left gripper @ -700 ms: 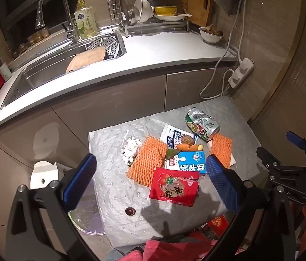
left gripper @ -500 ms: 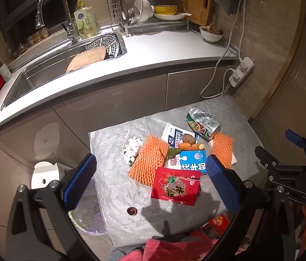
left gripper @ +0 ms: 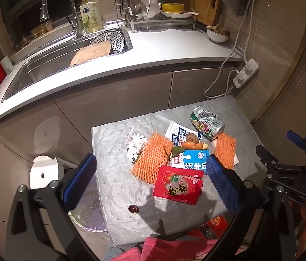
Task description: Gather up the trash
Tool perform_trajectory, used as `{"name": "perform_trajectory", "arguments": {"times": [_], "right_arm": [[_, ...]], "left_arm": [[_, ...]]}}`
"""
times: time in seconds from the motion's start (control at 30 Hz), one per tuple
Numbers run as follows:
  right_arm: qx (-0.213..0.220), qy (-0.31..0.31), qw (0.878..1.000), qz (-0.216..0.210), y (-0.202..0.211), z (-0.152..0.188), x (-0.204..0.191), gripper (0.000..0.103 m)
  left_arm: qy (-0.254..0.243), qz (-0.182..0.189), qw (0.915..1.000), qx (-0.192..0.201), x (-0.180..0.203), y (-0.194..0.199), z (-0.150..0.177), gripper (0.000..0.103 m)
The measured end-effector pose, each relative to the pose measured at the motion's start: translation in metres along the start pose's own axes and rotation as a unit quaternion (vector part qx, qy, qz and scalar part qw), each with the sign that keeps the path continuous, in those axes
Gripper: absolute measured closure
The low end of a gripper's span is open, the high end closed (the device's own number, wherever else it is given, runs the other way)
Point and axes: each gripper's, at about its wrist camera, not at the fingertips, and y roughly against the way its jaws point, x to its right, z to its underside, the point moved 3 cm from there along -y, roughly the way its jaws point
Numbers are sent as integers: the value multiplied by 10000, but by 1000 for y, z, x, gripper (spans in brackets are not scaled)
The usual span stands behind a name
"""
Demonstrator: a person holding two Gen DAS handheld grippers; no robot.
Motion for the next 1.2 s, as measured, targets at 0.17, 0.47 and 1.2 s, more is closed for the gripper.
{"name": "perform_trajectory", "arguments": {"times": [0.17,0.47,1.2], "right_arm": [[-34,15,10000,25,-2,-2,-1,2],[-52,-8,10000,-5,-4,-5,0,2],[-47,-1,9997,-224,-4,-7,-6,2]], "left_arm": [[11,-12,10000,-42,1,-2,-1,7],[7,-90,10000,-26,-2,-4,-1,7],[-102,-63,9999,-54,2,-2,-3,7]]}}
